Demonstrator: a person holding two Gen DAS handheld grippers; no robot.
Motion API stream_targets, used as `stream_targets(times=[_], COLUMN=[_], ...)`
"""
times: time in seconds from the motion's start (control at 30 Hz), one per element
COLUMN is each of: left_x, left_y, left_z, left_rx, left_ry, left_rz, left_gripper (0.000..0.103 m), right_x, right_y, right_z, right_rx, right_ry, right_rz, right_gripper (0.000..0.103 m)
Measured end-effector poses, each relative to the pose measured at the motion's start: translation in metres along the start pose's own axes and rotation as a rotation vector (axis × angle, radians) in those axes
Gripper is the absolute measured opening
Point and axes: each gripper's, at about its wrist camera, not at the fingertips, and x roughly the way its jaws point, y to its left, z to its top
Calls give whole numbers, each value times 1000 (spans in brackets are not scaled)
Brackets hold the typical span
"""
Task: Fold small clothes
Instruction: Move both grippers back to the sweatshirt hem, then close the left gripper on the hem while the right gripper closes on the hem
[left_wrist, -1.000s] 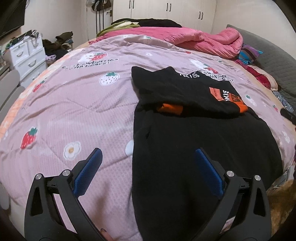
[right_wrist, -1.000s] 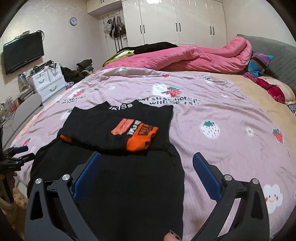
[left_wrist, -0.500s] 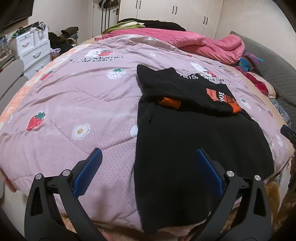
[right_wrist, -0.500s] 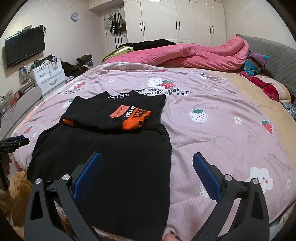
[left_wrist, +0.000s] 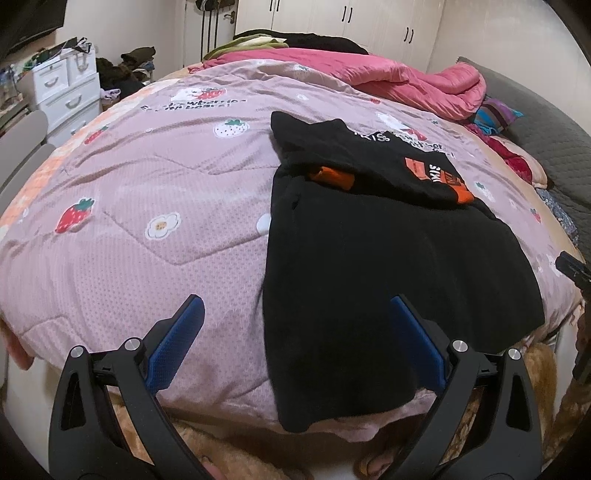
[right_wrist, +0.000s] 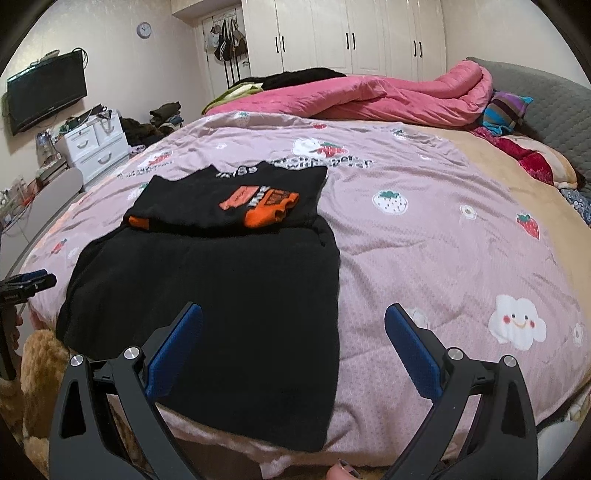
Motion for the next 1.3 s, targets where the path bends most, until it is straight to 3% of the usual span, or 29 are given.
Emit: stream_targets(times=[0.47, 0.67, 0.73, 1.2, 1.3], left_x=[4, 5, 6, 33, 35], left_y=[7, 16, 16, 23, 23], left_z=[-29, -39, -42, -54, -52], left_rx=[-22, -93, -104, -146, -138], left_ry=[48, 70, 85, 163, 166], left_rz=[-52, -142, -153, -183, -191], left_gripper=[92, 51, 45, 45, 49], right_x=[10, 13, 13, 30, 32], right_y=[7, 4, 4, 0, -6], right_z=[-31, -40, -43, -56, -59], right_rx=[-6, 7, 10, 25, 54], right_ry=[73, 96, 103, 212, 225], right_rz=[6, 10, 17, 16, 29], right_gripper=[98, 98, 98, 97, 85])
